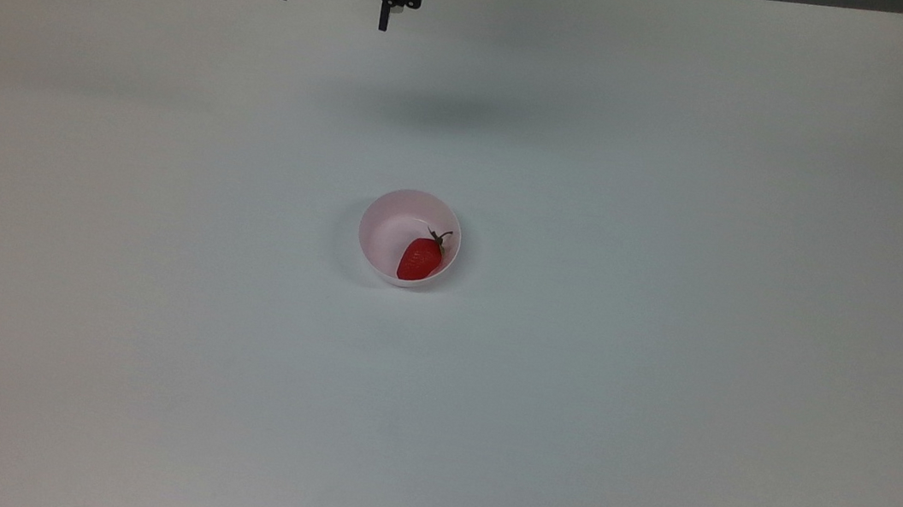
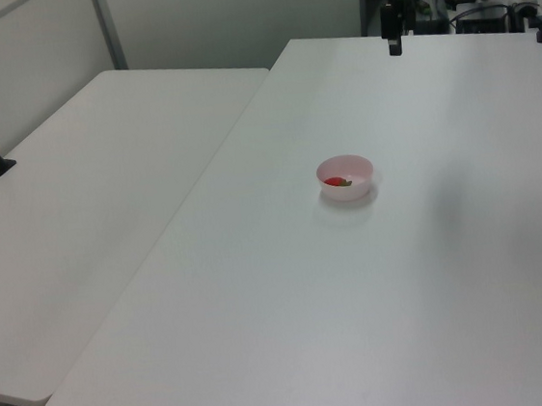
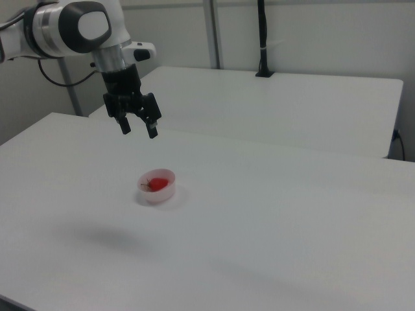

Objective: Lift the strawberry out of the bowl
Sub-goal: 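Move the open gripper down over the pink bowl toward the strawberry, then close the gripper on the red strawberry inside the bowl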

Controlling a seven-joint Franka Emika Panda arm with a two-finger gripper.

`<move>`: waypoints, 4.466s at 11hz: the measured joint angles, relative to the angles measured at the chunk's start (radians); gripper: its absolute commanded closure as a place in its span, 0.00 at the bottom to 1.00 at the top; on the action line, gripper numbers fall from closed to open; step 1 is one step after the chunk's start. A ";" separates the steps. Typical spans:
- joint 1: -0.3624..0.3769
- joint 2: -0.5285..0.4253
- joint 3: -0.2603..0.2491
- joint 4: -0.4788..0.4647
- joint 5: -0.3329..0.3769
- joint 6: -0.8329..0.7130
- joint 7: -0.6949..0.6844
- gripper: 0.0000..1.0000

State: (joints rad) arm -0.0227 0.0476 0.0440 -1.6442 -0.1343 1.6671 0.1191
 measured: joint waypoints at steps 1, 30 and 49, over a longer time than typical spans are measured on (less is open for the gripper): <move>0.000 0.000 0.000 -0.002 0.000 0.000 0.000 0.00; 0.089 0.467 0.011 -0.002 0.073 0.475 0.909 0.22; 0.086 0.464 0.009 0.027 0.072 0.407 0.724 0.28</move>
State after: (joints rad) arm 0.0632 0.5117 0.0532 -1.6171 -0.0622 2.0741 0.8430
